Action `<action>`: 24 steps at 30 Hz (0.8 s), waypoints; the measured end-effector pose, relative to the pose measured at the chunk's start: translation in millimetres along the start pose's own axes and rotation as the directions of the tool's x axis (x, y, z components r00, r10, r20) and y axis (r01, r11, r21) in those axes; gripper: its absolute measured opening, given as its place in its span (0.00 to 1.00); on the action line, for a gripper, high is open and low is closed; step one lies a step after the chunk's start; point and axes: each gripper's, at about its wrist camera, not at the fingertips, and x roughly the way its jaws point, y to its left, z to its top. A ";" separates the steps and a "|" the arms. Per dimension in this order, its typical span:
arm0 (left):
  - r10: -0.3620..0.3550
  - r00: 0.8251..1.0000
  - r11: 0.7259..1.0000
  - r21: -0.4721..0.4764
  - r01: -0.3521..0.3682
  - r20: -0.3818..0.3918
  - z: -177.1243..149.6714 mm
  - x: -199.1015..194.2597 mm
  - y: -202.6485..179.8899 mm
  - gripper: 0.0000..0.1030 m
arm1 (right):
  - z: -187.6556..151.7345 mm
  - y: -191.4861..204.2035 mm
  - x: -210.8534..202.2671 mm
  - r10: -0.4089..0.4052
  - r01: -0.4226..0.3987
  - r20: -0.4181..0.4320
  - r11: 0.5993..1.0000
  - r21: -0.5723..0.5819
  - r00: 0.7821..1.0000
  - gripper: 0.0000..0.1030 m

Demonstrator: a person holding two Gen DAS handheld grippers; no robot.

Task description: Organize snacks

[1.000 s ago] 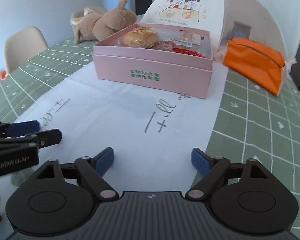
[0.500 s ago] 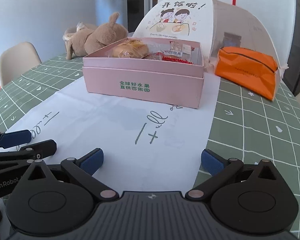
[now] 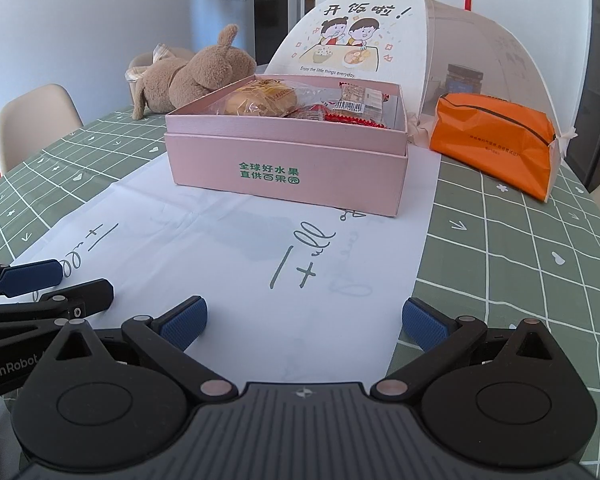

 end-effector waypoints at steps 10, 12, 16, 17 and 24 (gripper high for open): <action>0.000 1.000 1.000 0.000 0.000 0.000 0.1 0.3 -0.2 0.56 | -0.1 -0.1 0.0 0.000 0.000 0.000 1.000 0.000 1.000 1.00; 0.000 1.000 1.000 0.000 0.000 0.000 0.1 0.3 -0.2 0.56 | 0.0 -0.1 0.1 0.000 0.000 0.000 1.000 0.000 1.000 1.00; 0.000 1.000 1.000 0.000 0.000 0.000 0.1 0.4 -0.2 0.56 | -0.1 0.0 0.0 0.000 0.000 0.000 1.000 0.000 1.000 1.00; 0.000 1.000 1.000 0.000 0.000 0.000 0.1 0.4 -0.2 0.56 | 0.0 -0.1 0.0 0.000 0.000 0.000 1.000 0.000 1.000 1.00; 0.000 1.000 1.000 -0.001 0.000 0.000 0.1 0.4 -0.2 0.56 | 0.0 0.0 0.0 0.000 0.000 0.000 1.000 0.000 1.000 1.00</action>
